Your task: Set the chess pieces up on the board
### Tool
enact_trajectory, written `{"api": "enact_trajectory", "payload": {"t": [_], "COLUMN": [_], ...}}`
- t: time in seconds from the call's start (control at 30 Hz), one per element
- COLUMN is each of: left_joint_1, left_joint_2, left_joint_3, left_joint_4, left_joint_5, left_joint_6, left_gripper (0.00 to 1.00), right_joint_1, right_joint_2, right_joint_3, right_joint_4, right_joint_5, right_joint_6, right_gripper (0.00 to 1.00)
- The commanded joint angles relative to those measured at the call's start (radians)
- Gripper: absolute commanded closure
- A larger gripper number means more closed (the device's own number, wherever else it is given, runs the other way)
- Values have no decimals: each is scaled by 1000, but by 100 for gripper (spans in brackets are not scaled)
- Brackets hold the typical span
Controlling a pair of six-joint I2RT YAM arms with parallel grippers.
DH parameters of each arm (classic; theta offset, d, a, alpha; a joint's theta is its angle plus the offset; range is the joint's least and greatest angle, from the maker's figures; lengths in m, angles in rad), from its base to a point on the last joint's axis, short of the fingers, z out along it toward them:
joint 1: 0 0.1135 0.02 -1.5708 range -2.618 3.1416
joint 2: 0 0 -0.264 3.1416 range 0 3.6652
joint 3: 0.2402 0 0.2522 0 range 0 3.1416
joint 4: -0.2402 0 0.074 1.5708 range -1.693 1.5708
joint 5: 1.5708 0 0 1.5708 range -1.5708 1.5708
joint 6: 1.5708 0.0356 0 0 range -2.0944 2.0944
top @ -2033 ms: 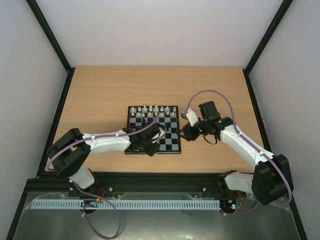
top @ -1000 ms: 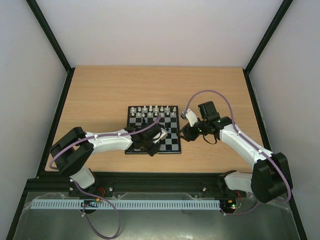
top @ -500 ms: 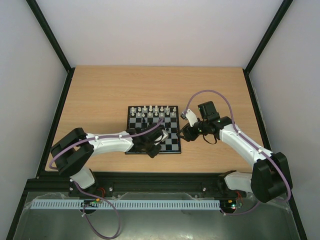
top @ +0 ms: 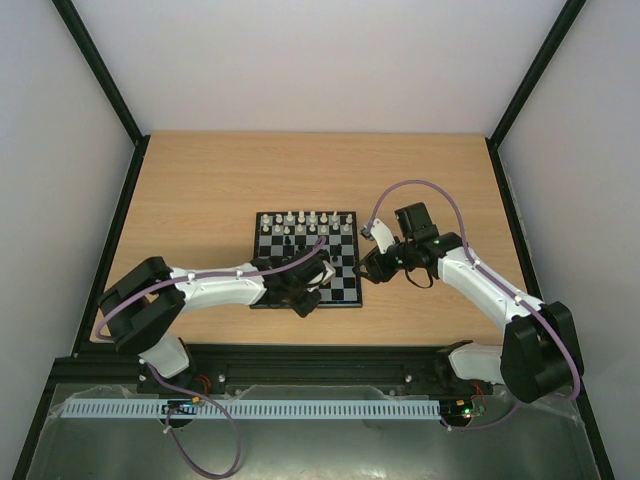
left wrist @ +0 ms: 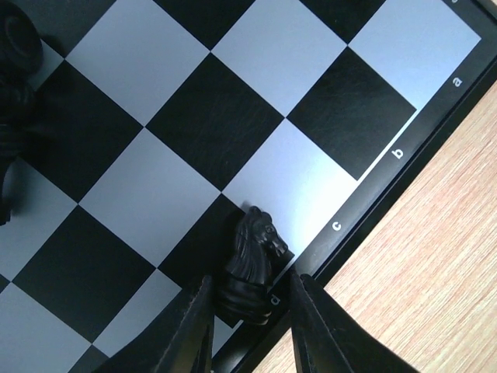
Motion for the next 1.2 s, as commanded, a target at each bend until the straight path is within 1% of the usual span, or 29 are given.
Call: {"api": "enact_trajectory", "payload": {"t": [0.0, 0.13, 0.5, 0.57, 0.67, 0.73, 1.03, 1.17], "left_joint_1": [-7, -7, -7, -8, -7, -9, -9, -10], "left_joint_2": [-11, -19, 23, 31, 43, 42, 51, 30], "left_joint_3": [-30, -40, -22, -20, -15, -16, -19, -32], "left_joint_4": [-92, -80, -39, -29, -24, -17, -32, -47], "left_joint_5": [9, 17, 25, 25, 13, 11, 21, 12], "left_joint_6": [-21, -22, 6, 6, 4, 5, 4, -6], "left_gripper": [72, 74, 78, 78, 74, 74, 77, 73], "right_joint_1": [-3, -3, -3, -3, -3, -3, -3, -3], "right_joint_2": [11, 11, 11, 11, 13, 14, 16, 19], "right_joint_3": [-6, -6, -7, -7, -7, -7, -7, -6], "right_joint_4": [-31, -31, -32, -32, -32, -32, -35, -34], "right_joint_5": [-22, -23, -22, -22, -23, -23, -22, -24], "right_joint_6": [-8, -8, -11, -12, -11, -12, -13, -13], "right_gripper": [43, 43, 43, 43, 43, 43, 43, 43]}}
